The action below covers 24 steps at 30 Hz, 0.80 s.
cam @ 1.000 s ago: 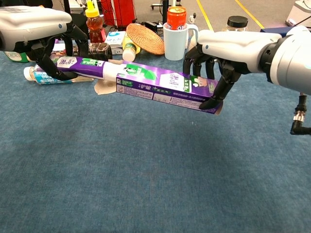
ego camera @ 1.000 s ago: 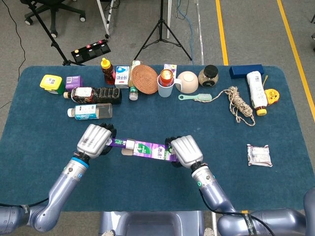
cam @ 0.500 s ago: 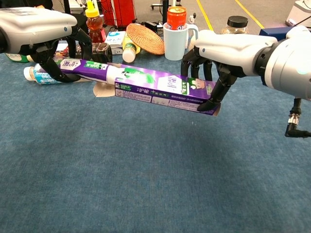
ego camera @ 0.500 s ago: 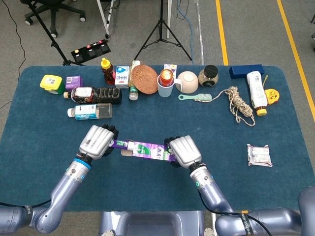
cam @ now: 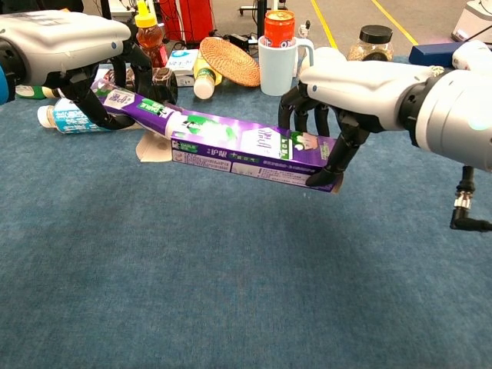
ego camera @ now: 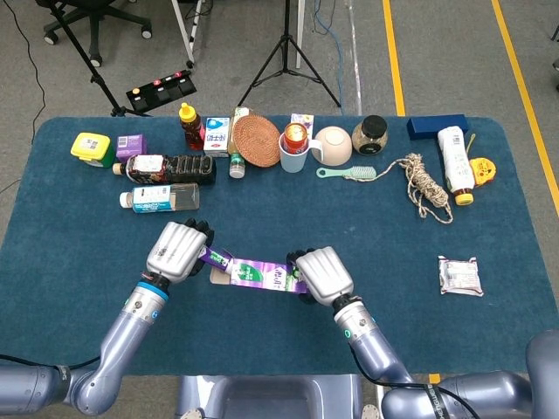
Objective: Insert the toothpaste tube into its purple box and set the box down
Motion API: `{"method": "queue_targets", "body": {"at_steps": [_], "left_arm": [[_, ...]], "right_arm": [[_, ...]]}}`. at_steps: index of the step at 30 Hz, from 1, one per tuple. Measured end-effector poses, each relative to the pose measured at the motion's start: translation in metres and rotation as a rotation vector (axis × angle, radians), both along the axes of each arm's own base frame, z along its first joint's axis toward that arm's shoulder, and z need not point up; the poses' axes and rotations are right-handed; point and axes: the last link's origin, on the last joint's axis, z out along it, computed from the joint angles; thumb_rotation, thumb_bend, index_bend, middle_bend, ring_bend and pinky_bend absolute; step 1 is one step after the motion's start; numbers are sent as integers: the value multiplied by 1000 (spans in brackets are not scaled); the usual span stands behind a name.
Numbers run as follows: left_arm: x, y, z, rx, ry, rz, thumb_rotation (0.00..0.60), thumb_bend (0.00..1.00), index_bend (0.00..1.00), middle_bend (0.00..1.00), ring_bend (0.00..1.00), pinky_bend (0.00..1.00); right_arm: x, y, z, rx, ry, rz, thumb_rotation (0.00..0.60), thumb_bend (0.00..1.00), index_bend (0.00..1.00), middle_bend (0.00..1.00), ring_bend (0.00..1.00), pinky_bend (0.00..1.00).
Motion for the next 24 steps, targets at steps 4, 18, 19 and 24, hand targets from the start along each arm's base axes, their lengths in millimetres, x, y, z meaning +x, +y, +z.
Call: {"method": "queue_targets", "body": {"at_steps": [4, 18, 19, 24], "left_arm": [[1, -3, -1, -2, 8, -9, 600, 334, 546, 382, 362, 598], [8, -13, -6, 38, 37, -7, 600, 329, 550, 386, 362, 598], [9, -13, -7, 38, 36, -7, 600, 328, 550, 386, 362, 598], [14, -14, -10, 54, 25, -4, 600, 324, 551, 386, 362, 598]], "right_arm": [[1, -2, 0, -10, 3, -7, 600, 294, 433, 494, 494, 577], [-3, -9, 2, -46, 8, -44, 600, 298, 433, 498, 495, 578], [-3, -9, 2, -45, 4, -46, 600, 299, 433, 498, 495, 578], [-3, -8, 3, -36, -19, -57, 600, 307, 433, 500, 499, 578]]}}
